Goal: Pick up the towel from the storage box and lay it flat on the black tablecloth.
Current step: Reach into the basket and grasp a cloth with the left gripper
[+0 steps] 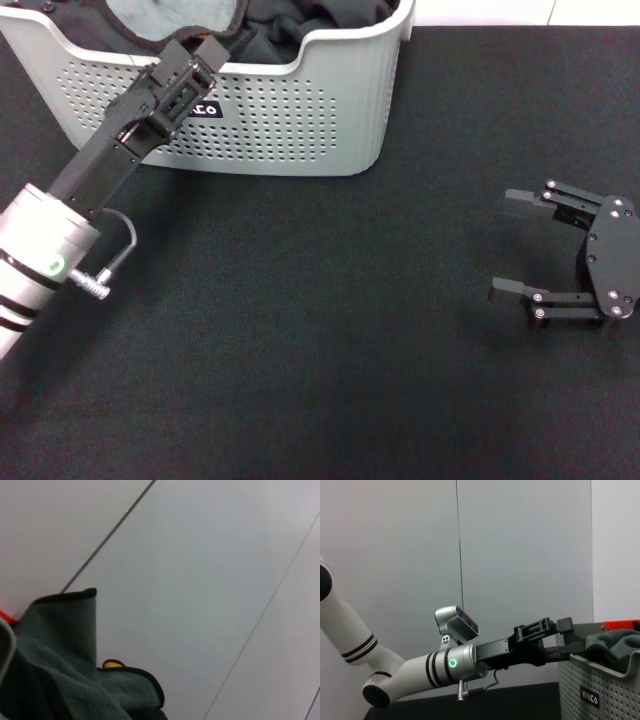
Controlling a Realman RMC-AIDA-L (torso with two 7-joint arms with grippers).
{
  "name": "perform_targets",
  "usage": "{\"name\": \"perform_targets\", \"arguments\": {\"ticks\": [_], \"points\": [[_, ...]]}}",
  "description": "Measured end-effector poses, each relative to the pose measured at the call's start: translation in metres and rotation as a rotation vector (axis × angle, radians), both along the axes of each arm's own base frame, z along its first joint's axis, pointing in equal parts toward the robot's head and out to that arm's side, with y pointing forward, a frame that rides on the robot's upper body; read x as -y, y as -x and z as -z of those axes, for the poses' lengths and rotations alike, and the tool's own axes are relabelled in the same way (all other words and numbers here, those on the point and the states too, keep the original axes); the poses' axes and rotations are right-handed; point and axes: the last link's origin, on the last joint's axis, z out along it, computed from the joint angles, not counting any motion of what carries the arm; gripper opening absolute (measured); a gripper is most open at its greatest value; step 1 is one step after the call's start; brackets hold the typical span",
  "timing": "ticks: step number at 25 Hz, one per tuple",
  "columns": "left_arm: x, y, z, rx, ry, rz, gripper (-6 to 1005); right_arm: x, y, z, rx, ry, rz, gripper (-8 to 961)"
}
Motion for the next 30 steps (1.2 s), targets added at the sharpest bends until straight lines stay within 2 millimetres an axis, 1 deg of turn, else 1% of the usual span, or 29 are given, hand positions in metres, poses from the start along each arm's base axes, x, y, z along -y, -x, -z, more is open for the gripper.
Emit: {"name": "perform_targets", "arguments": {"ticks": [5,13,21,30], "points": [[-0.006,-0.001,0.002,0.012,0.025,-0.016,885,0.001,-0.001,0.001,-0.001,0.001,0.003,814],[-0.009,-0.003,0.001,0.064,0.067,-0.029,885,0.002,-0.005,0.001,-0.006,-0.007,0.016,809],[-0.013,0.000,0.003,0.126,0.129,-0.078,885,0.004,-0.007,0.003,-0.008,-0.002,0.020,803],[-0.017,0.003,-0.002,0.163,0.123,-0.109,885,0.006,-0.008,0.003,-0.010,-0.001,0.025,798]]}}
